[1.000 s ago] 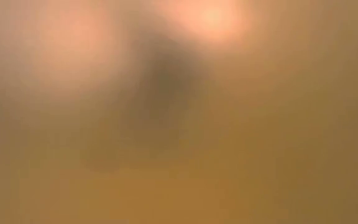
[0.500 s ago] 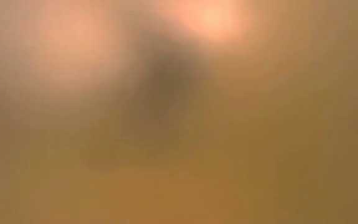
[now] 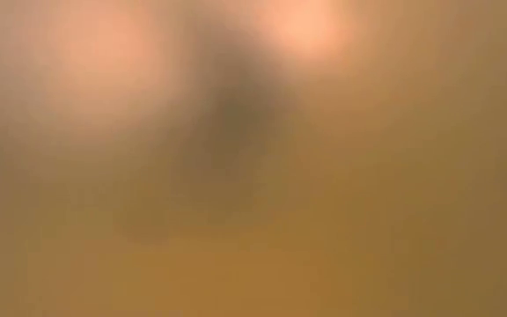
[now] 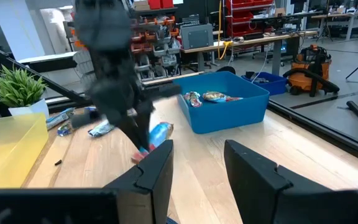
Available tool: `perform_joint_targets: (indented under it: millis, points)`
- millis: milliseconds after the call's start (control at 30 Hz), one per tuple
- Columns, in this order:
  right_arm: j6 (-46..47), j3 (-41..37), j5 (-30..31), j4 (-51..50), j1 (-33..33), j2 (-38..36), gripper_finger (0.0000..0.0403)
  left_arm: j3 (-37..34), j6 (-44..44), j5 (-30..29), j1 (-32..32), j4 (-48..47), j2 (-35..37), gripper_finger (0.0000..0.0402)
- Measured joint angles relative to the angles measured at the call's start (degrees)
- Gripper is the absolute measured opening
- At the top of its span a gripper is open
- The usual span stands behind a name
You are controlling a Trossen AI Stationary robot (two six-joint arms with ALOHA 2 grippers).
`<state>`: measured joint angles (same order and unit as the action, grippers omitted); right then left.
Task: Pick and place Granola Bars by type
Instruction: Put the red granola bar into the blue bin
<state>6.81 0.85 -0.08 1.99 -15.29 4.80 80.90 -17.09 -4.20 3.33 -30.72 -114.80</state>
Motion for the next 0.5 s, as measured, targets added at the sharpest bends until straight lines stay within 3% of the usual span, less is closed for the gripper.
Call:
perform_joint_targets:
  millis: [300,500]
  points:
    - [0.0,0.0,0.0,0.0,0.0,0.0,0.0134,-2.1,-3.3,10.2,1.3,6.2,8.8,0.0005]
    - [0.0,0.0,0.0,0.0,0.0,0.0,0.0135,-10.3,-3.5,12.2,3.1,13.6,17.5,0.0005]
